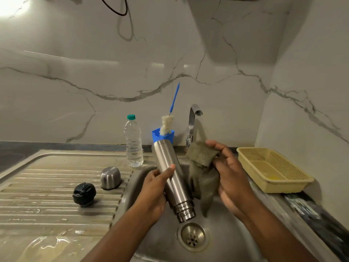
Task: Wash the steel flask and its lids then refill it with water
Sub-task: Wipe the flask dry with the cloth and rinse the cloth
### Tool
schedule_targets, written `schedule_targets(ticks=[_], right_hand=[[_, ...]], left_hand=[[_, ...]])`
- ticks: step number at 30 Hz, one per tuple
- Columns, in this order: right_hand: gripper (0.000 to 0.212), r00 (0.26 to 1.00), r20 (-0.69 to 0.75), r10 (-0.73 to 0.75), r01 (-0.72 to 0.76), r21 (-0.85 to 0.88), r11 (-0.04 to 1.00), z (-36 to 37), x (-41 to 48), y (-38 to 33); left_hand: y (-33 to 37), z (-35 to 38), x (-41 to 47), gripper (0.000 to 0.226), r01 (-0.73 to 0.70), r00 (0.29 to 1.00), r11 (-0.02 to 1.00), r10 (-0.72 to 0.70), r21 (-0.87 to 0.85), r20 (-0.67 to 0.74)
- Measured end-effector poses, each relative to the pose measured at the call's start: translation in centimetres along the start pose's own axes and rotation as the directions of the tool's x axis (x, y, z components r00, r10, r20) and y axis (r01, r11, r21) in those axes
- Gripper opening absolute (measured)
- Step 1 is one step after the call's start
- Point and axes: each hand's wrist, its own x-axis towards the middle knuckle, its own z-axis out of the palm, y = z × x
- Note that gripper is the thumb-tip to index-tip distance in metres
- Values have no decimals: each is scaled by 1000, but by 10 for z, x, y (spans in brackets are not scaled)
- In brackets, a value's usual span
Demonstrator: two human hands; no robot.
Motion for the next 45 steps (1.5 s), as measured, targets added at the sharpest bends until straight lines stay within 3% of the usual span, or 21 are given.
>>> schedule_targets(ticks=[2, 5, 7, 9, 11, 12, 17, 23, 25, 28, 30, 33, 35, 37, 38, 40, 41, 42, 44, 45], right_hand=[[44, 998, 50, 41, -56, 354, 933, 3, -1, -7], [45, 986, 144, 79, -135, 437, 889, 10, -4, -5], [42, 973, 174, 151, -199, 304, 932, 12, -6, 6], [41, 969, 165, 182, -188, 19, 982, 13, -10, 14], [42, 965, 185, 184, -130, -269, 954, 14, -14, 15], [43, 957, 220, 190, -109, -333, 937, 14, -15, 16], [49, 899, 359, 250, -143, -300, 943, 18, -21, 23], [40, 979, 197, 43, 51, -451, 891, 6, -15, 12], [38, 987, 162, 7, 54, -372, 927, 4, -14, 5], [36, 989, 126, 71, -81, 71, 994, 8, -12, -8], [38, 984, 160, 78, -126, 319, 939, 11, -12, -16], [39, 973, 204, 105, -192, 472, 861, 15, -11, -12], [34, 966, 209, 151, -223, 386, 895, 15, -12, -3], [29, 982, 155, 107, -113, 26, 993, 13, -13, 9], [29, 989, 146, 27, 9, -237, 972, 11, -14, 15], [33, 963, 232, -135, 260, -686, 679, 10, -14, 21], [36, 952, 265, -152, 303, -761, 573, 10, -13, 22], [37, 958, 264, -115, 278, -742, 610, 11, -14, 24], [40, 961, 270, 57, 111, -570, 814, 12, -18, 25], [45, 945, 308, 109, 74, -526, 847, 13, -20, 26]], left_hand=[[-3, 2, -2, 52, 21, 1000, 1000, -21, 4, 16], [-2, 6, -3, 53, 42, 999, 999, -41, -28, 32], [0, 7, -3, 51, 37, 998, 997, -34, -65, 58], [3, 7, -4, 44, 19, 998, 996, -13, -91, 62], [6, 6, -5, 35, 11, 998, 991, -3, -131, 57], [8, 6, -6, 32, 15, 998, 987, -6, -159, 56], [18, 0, -3, 37, -19, 1000, 980, 21, -196, 8], [20, -4, 5, 43, -28, 997, 991, 18, -128, -80], [17, -7, 7, 47, -15, 996, 996, 8, -82, -85], [10, -5, 5, 40, 30, 996, 1000, -30, -11, -84], [4, -1, 1, 35, 64, 997, 997, -61, 42, -53], [0, 7, -6, 36, 113, 993, 993, -114, 25, 36], [2, 11, -9, 45, 145, 984, 987, -136, -73, 115], [3, 9, -7, 45, 144, 979, 982, -124, -120, 159], [4, 8, -5, 43, 122, 985, 987, -107, -107, 139], [4, 5, -2, 37, 76, 992, 994, -69, -76, 102], [5, 5, -2, 35, 58, 995, 996, -52, -70, 85], [5, 4, -2, 33, 42, 997, 997, -37, -69, 69], [7, 3, -3, 32, 24, 999, 996, -20, -90, 44], [9, 3, -5, 33, 25, 999, 994, -21, -110, 37]])
